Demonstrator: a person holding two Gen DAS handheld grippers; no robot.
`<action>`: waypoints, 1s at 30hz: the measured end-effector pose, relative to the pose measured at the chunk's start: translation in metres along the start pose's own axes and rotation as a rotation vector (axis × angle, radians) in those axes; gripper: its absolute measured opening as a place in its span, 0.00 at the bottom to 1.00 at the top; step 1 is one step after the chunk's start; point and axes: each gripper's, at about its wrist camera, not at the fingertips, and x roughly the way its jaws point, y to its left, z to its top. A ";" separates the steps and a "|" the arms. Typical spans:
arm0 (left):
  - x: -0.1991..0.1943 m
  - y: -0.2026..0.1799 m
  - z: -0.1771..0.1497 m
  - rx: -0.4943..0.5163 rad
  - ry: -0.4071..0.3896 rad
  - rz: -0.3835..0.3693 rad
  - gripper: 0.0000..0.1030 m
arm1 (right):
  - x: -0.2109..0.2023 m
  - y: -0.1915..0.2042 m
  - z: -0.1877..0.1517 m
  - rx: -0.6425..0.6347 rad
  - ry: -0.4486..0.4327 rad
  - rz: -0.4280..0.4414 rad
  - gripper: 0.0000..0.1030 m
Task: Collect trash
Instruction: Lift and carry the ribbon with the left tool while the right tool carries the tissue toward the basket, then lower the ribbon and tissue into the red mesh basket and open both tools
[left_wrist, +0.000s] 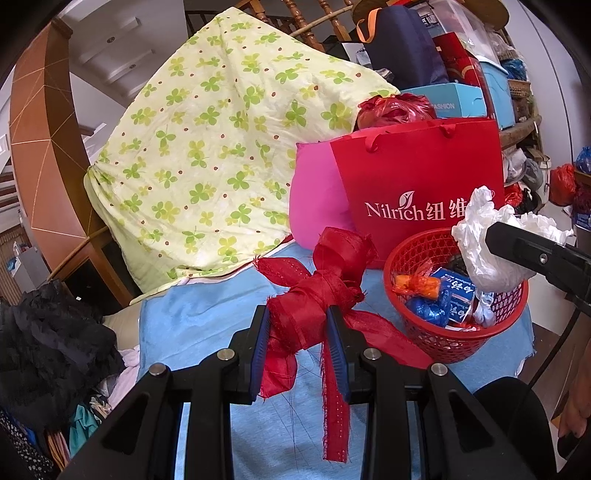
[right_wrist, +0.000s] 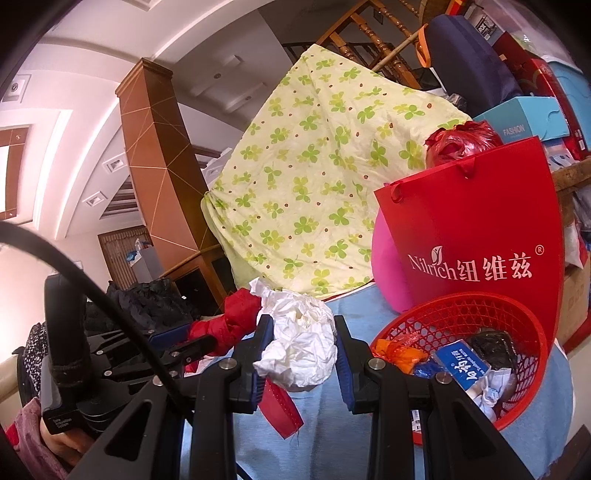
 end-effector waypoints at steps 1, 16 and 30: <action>0.001 -0.001 0.000 0.003 0.000 -0.002 0.32 | 0.000 -0.002 0.000 0.003 -0.001 -0.001 0.33; 0.010 -0.029 0.002 0.049 0.022 -0.032 0.32 | -0.008 -0.033 -0.001 0.066 -0.014 -0.041 0.33; 0.029 -0.059 0.004 0.049 0.063 -0.145 0.32 | -0.015 -0.069 -0.009 0.117 -0.013 -0.097 0.34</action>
